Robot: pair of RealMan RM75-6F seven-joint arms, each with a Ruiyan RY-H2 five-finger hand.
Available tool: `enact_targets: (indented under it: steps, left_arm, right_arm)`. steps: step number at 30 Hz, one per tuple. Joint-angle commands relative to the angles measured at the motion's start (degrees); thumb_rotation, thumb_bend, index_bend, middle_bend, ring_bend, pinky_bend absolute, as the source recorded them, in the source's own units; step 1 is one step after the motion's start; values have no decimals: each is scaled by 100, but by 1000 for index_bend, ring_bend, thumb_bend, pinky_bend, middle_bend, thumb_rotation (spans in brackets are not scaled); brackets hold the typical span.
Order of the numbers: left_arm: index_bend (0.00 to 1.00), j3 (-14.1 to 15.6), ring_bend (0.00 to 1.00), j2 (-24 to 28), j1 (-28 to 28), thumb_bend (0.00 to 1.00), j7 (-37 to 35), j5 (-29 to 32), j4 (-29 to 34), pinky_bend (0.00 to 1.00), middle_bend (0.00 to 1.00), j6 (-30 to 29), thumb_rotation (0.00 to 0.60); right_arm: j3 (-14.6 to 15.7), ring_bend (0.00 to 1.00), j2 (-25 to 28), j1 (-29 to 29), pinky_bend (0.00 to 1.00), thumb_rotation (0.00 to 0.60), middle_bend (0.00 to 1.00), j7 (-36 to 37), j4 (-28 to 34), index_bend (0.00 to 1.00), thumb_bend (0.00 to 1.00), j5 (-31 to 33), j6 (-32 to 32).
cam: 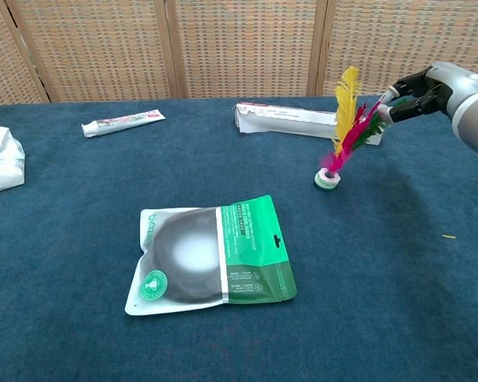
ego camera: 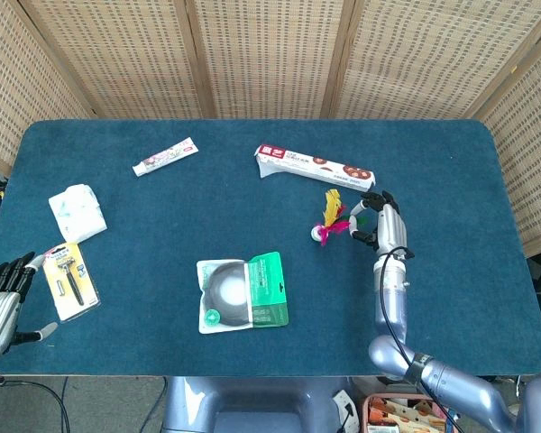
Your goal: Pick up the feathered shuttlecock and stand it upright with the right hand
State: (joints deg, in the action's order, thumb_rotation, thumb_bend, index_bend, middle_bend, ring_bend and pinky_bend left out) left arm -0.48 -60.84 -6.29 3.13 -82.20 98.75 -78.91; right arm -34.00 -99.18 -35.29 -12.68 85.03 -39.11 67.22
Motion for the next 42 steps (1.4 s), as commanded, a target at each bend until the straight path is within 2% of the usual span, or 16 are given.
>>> enact_targets:
  steps: [1,5,10,12,19,25,29,33,37,42]
  left_arm:
    - [0,3,0,0,5,0,7,-10,6,0,0,-13,600]
    - [0,-3,0,6,13,0,5,-17,15,0,0,-40,600]
    - [0,-4,0,9,14,0,-9,-14,8,0,0,-39,600]
    - [0,-5,0,9,15,0,-14,-18,7,0,0,-43,600]
    - [0,-10,0,21,27,0,-38,-27,12,0,0,-72,600]
    - [0,-10,0,51,46,0,-78,-67,33,0,0,-124,600]
    - [0,-13,0,70,53,0,-100,-71,35,0,0,-138,600]
    - [0,-21,0,78,58,0,-86,-41,25,0,0,-137,600]
    - [0,-20,0,62,74,0,17,-34,32,0,0,-169,600]
    - [0,-3,0,51,112,0,162,-118,88,0,0,-284,600]
  right_arm:
    - [47,18,28,-4,33,600,229,3,8,551,448,31,-26]
    - [99,13,58,-16,33,600,197,54,42,521,446,-7,-46]
    - [181,0,154,13,4,600,29,323,128,288,404,-389,-33]
    - [199,0,214,28,0,600,2,368,206,242,362,-512,16]
    - [277,0,594,113,0,600,0,97,663,114,302,-907,418]
    - [520,0,1068,442,0,600,0,-114,1215,103,302,-1221,806]
    - [916,0,1563,833,0,600,0,-121,1624,103,302,-1488,862]
    - [1571,0,2173,1354,0,600,0,-46,1913,92,302,-2050,937]
    - [2328,0,2674,1876,0,600,0,100,1891,79,302,-2962,1205]
    - [2978,0,2864,2371,0,600,0,155,1693,73,302,-3822,1711]
